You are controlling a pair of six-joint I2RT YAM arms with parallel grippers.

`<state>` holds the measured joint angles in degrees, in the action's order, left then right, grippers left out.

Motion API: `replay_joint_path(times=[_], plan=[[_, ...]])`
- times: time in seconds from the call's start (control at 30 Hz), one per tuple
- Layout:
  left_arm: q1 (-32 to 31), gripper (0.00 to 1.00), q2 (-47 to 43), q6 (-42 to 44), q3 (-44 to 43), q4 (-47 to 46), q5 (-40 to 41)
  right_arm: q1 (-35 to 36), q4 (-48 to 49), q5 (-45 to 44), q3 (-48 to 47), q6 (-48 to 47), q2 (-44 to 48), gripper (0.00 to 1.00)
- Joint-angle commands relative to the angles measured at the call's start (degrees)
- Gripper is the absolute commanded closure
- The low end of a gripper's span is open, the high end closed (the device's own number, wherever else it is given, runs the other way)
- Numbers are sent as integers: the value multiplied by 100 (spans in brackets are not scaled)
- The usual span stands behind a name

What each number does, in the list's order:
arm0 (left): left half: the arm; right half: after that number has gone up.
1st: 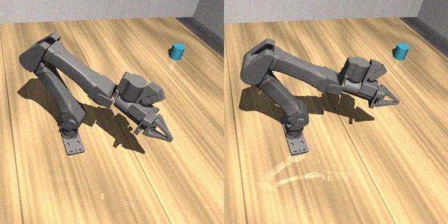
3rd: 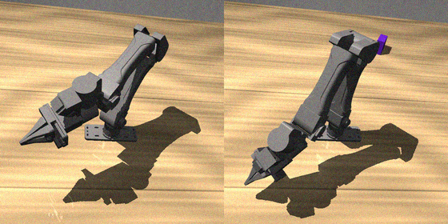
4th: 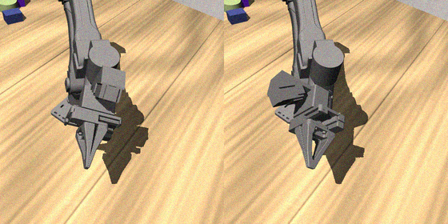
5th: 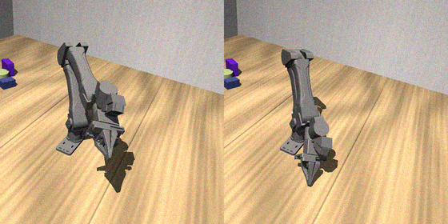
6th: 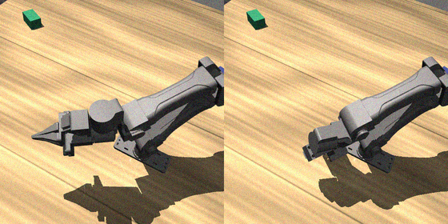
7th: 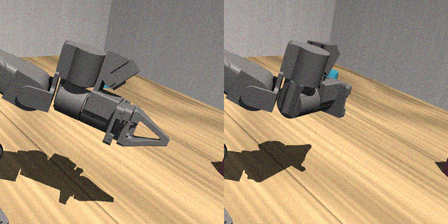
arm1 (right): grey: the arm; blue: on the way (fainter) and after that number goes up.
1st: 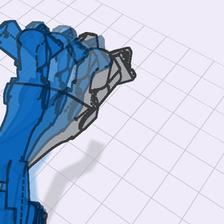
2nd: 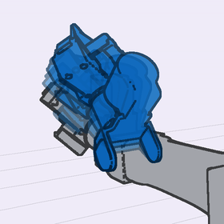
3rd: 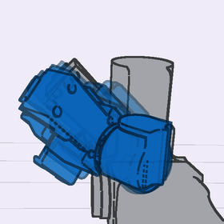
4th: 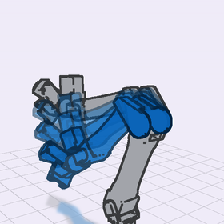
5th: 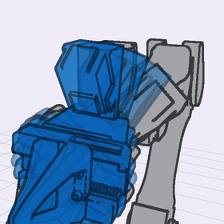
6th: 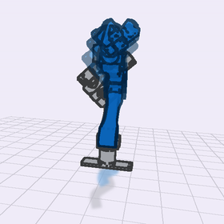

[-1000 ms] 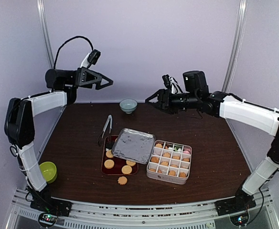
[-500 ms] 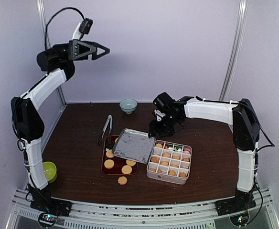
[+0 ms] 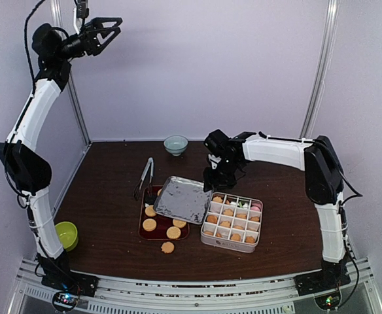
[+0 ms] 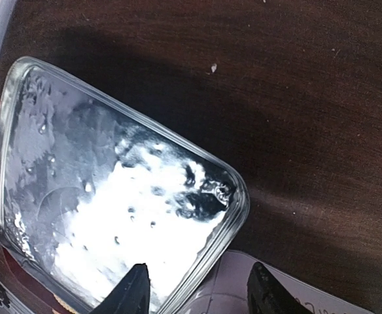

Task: Pack the cookies
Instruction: Pick up the box lid from the plate.

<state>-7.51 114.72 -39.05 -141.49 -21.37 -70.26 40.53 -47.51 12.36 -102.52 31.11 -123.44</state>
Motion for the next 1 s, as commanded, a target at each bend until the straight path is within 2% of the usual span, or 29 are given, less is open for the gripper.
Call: replay_joint_path(times=[0.0,0.03,0.17,0.3,0.5,0.63,0.7,0.73,0.77,0.87,0.97], plan=[[35,2,-666,4044,1139,4096,2434,9,-70,-171,34,-14,-101,50],[16,2,-829,4517,1479,4401,2423,9,-33,-180,66,-12,-110,51],[0,2,-1523,5492,2717,5099,2615,7,144,-151,163,28,-235,57],[4,2,-1803,6388,3167,5936,2673,9,295,-149,201,117,-394,64],[28,2,-2162,6288,3879,6022,3744,9,442,-286,246,182,-513,70],[180,2,-2255,6517,4048,6072,3750,16,606,-324,364,252,-533,74],[351,2,-2352,5986,4260,5611,4052,16,675,-309,411,283,-545,77],[472,2,-2392,5338,4383,5312,4279,24,699,-299,423,302,-556,79],[652,2,-2405,5092,4437,5096,4112,36,752,-274,433,326,-558,80],[1112,2,-2234,5077,4337,5278,2769,50,800,-243,434,349,-573,88],[1150,2,-2061,5345,4151,5833,2505,73,902,-222,455,377,-499,97]])
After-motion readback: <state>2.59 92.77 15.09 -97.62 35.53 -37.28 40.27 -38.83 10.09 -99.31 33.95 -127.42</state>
